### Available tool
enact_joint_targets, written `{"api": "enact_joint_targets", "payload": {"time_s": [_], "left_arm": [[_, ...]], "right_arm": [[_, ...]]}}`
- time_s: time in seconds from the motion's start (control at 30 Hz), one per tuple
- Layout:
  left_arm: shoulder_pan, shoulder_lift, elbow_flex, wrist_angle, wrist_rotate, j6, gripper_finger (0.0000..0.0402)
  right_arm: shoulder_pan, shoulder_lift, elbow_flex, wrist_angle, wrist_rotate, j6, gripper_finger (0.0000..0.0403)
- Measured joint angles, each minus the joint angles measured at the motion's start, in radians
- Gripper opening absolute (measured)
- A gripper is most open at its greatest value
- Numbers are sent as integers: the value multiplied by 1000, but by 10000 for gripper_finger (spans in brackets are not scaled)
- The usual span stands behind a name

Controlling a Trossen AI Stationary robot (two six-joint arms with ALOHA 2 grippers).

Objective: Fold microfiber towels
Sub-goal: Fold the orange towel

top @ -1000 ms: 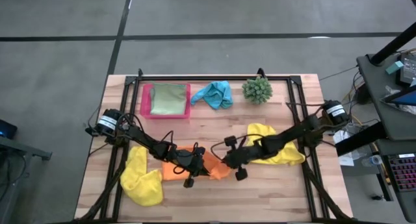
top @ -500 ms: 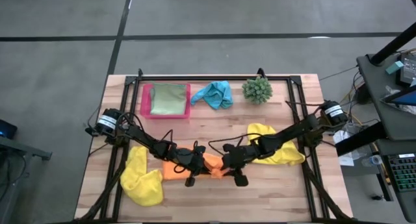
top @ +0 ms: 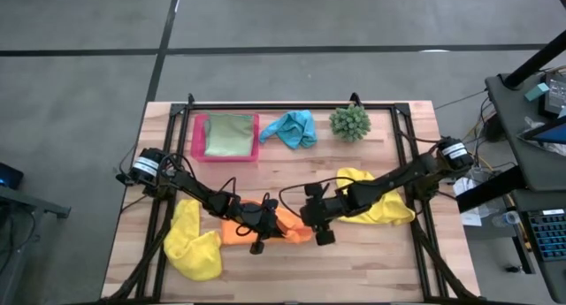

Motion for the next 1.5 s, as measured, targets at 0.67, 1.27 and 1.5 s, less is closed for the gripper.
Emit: {"api": "enact_joint_targets", "payload": {"time_s": [0.67, 1.27, 1.5], "left_arm": [[3, 0, -2, -7, 0, 1, 0], [3, 0, -2, -8, -1, 1, 0], [3, 0, -2, -8, -1, 1, 0]], "right_arm": [[-219, 114, -162, 335, -655, 139, 176], [-107, 107, -138, 345, -651, 194, 52], [-112, 100, -60, 173, -587, 159, 112]]}}
